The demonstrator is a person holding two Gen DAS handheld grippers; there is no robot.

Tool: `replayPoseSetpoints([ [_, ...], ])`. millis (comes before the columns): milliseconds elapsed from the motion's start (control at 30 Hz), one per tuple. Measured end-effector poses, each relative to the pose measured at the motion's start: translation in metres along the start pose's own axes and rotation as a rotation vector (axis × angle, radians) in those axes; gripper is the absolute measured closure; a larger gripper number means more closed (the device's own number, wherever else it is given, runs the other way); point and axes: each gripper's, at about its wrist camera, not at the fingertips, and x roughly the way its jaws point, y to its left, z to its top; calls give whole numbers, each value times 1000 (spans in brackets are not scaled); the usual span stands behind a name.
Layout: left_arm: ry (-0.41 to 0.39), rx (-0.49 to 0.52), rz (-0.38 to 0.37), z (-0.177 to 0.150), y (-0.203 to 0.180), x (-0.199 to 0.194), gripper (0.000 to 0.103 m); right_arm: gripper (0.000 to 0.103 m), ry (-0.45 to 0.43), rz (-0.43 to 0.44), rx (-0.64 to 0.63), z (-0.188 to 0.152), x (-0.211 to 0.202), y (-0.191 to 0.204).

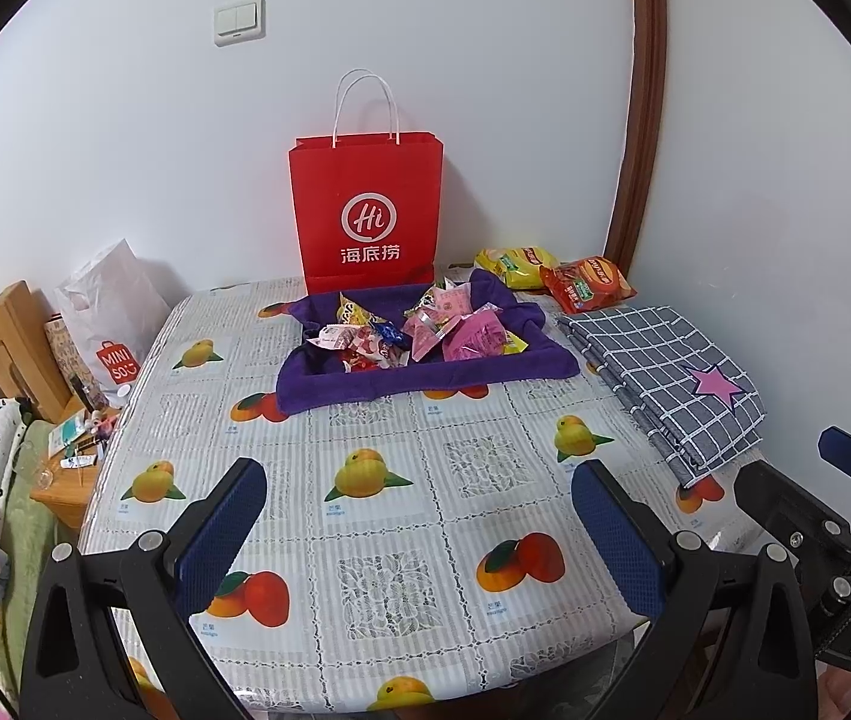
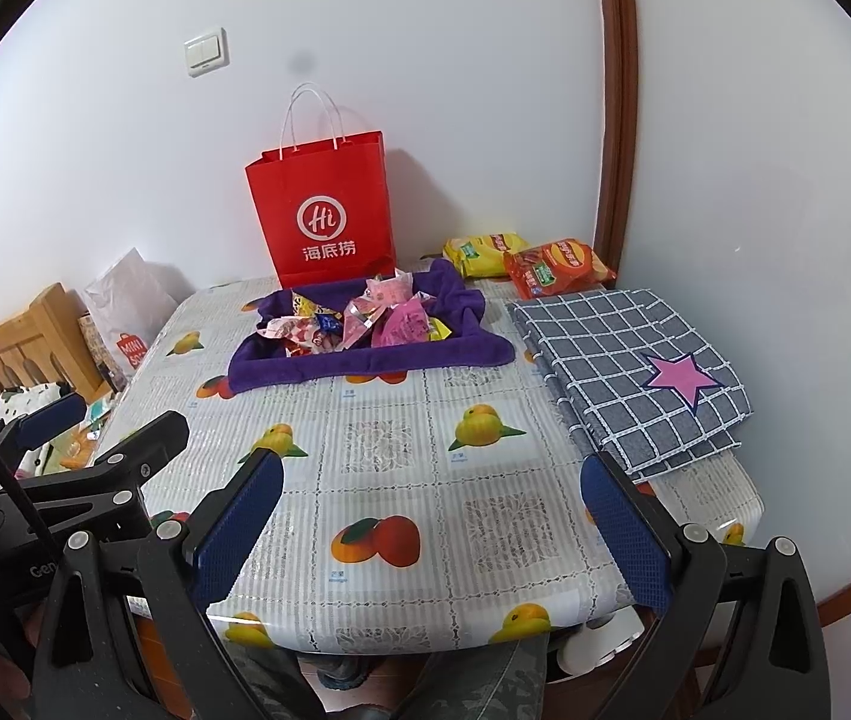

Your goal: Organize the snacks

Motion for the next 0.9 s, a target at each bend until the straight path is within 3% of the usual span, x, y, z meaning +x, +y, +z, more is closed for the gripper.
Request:
replayPoseSetpoints([
  [900,-1,0,-2,-1,1,-1,0,4,-6,6,-2,-1,-2,3],
])
